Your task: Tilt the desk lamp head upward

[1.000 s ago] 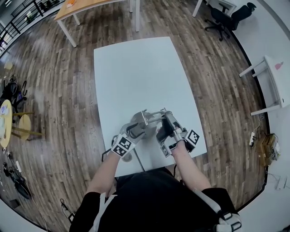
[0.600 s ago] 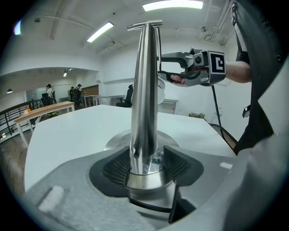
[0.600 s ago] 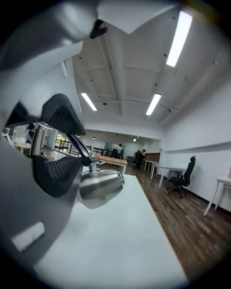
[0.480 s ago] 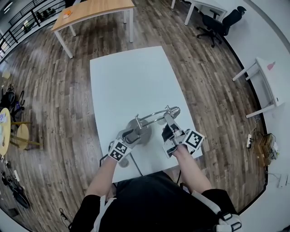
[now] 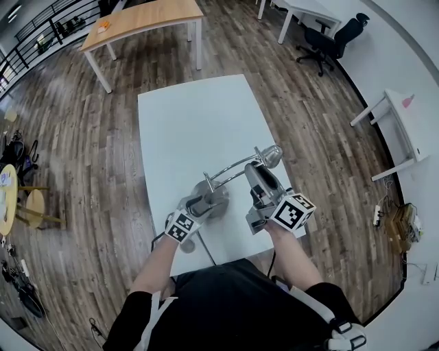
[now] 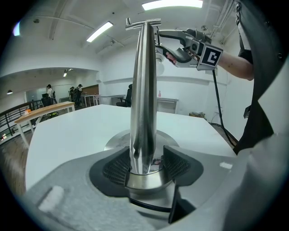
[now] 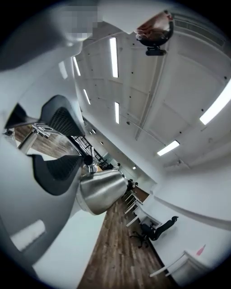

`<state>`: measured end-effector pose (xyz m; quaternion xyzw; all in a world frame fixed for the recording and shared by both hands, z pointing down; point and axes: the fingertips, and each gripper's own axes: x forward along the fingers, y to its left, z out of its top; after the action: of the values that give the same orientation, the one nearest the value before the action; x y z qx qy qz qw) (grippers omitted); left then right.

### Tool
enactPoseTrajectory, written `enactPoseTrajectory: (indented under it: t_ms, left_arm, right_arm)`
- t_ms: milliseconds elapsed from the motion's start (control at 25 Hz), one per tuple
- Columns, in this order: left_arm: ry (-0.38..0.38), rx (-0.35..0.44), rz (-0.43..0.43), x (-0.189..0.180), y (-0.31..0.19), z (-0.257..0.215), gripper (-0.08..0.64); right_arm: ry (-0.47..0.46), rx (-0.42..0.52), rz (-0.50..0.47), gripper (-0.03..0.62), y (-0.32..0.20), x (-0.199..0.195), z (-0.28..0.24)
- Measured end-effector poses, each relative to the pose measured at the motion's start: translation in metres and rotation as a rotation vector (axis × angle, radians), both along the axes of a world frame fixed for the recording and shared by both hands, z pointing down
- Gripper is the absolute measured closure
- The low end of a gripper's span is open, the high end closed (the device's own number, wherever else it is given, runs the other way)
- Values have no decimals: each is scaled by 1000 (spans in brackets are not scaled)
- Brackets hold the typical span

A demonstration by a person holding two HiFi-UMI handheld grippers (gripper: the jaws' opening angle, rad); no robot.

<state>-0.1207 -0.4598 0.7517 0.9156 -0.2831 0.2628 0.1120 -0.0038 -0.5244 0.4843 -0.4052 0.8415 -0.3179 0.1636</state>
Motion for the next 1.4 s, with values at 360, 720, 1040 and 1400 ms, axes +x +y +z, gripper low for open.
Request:
enactPoseTrajectory:
  t_ms: [360,720,1040,1400]
  left_arm:
    - [-2,2,0,2,0,1,322]
    - [4,-1,-2,5,-1,0,324]
    - [12,4,-3,2,0,0,324]
    - [26,5,-5,1,-1,-1,325]
  right_arm:
    - [318,231,-77,469,14,-33,-42]
    - [501,372,-144,485,28,-65,-65]
    - [494,471,-240,528,44,-110,-78]
    - [484,488,-268,540,48,-121,-78]
